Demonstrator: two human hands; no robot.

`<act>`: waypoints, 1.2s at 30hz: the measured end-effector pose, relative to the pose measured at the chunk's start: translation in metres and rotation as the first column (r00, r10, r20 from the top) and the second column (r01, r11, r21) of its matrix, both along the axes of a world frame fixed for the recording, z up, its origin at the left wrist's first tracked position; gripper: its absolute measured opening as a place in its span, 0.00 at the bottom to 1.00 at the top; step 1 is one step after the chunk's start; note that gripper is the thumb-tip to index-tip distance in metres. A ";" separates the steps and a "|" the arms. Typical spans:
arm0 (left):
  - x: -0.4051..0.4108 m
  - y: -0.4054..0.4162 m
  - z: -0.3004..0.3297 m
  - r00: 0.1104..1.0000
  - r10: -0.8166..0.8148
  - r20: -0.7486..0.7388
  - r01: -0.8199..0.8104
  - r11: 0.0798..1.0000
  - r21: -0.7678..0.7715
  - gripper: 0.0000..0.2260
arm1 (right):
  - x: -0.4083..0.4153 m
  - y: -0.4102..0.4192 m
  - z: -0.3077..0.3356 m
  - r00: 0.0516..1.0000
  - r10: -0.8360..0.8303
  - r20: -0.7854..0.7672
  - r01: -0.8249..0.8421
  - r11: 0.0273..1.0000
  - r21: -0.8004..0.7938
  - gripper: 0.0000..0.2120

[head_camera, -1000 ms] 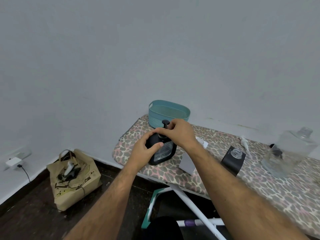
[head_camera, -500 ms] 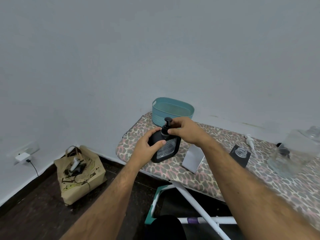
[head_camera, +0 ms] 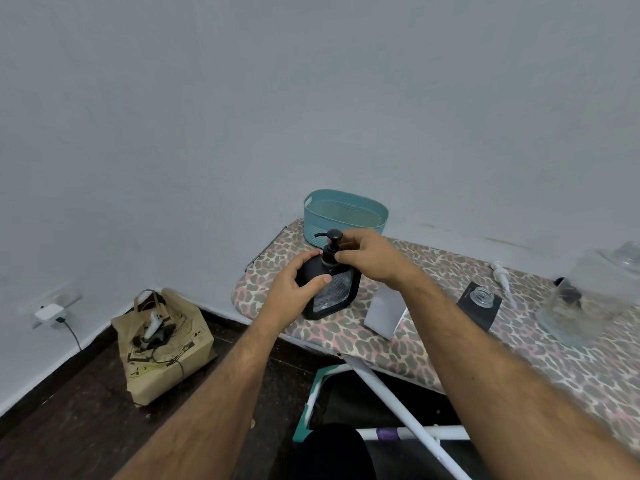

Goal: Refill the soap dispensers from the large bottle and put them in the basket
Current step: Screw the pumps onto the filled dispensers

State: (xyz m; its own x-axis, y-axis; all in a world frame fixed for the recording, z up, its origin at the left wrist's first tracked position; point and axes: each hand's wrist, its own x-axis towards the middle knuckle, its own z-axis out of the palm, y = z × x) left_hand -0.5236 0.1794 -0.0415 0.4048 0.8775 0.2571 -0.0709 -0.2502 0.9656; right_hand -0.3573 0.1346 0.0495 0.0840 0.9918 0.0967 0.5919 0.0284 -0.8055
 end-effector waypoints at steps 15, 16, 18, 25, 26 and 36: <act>-0.001 -0.002 0.002 1.000 0.006 -0.023 -0.006 1.000 0.018 0.20 | -0.004 0.002 0.002 0.998 -0.002 0.062 0.005 0.999 -0.044 0.17; -0.001 -0.002 0.002 1.000 0.006 -0.023 -0.006 1.000 0.012 0.20 | -0.002 0.003 0.001 0.999 0.000 0.052 0.002 0.999 -0.050 0.14; -0.002 -0.003 0.003 1.000 0.006 -0.021 -0.005 1.000 0.015 0.20 | -0.001 0.004 0.000 0.998 -0.033 0.055 0.036 0.999 -0.040 0.12; -0.002 -0.003 0.004 0.999 0.008 -0.034 -0.007 0.999 0.046 0.19 | -0.014 0.004 -0.008 0.989 -0.142 0.045 0.140 0.989 0.044 0.18; -0.002 -0.003 0.004 0.999 0.010 -0.035 -0.008 0.999 0.043 0.19 | -0.012 0.003 -0.008 0.994 -0.105 -0.005 0.105 0.994 0.016 0.16; -0.004 -0.004 0.009 0.999 -0.010 -0.050 0.012 0.999 0.034 0.20 | -0.022 0.005 -0.018 0.959 -0.275 -0.072 0.280 0.957 0.071 0.14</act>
State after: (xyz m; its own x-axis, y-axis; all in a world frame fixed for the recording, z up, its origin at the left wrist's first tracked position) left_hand -0.5277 0.1758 -0.0323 0.4273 0.8639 0.2665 -0.0258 -0.2830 0.9588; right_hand -0.3791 0.1393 0.0320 0.3627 0.9180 0.1605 0.5356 -0.0644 -0.8420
